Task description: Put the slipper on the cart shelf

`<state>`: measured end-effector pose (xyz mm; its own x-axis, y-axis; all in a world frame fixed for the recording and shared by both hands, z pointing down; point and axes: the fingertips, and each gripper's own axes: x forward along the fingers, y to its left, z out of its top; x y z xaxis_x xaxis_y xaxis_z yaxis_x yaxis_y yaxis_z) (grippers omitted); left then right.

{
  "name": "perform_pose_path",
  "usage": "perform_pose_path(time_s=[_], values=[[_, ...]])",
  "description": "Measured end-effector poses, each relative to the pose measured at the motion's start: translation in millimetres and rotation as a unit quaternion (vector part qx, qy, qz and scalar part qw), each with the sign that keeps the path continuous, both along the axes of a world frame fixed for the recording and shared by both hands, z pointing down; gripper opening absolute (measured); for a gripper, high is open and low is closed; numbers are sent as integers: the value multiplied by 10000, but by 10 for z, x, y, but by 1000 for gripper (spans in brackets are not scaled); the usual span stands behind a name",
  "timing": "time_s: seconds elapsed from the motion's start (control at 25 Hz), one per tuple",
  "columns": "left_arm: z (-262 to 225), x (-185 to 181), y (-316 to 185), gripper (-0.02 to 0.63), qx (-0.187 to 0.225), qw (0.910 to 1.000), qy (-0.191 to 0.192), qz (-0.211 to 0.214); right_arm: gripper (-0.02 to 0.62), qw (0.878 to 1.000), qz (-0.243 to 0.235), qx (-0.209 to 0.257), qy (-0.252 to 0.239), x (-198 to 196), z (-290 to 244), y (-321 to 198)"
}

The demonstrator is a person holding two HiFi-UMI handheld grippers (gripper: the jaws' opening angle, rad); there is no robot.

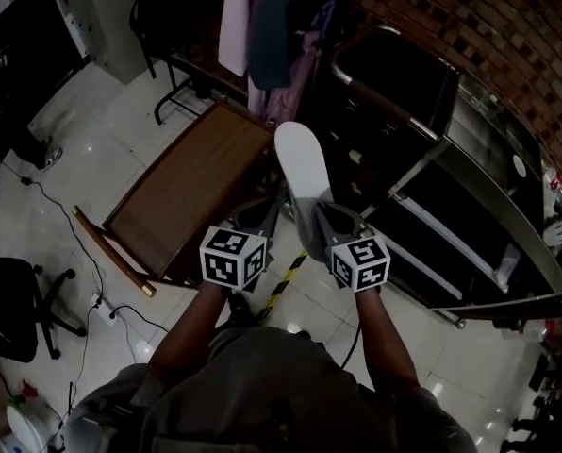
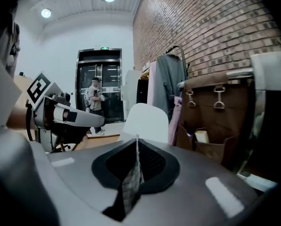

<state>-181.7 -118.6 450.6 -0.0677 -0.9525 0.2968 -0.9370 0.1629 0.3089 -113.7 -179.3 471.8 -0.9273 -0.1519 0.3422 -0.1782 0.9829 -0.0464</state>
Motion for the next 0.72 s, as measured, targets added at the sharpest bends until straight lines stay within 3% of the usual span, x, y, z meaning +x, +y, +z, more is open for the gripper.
perform_pose_path(time_s=[0.48,0.72], values=[[-14,2024,-621,8,50,9937,-92,1113,11,9944,1052,101,-14,2186,-36,-443],[67,2899,-848,8,-36,9833,-99,1816,11,9823,1872,10,37,3170,95,-621]])
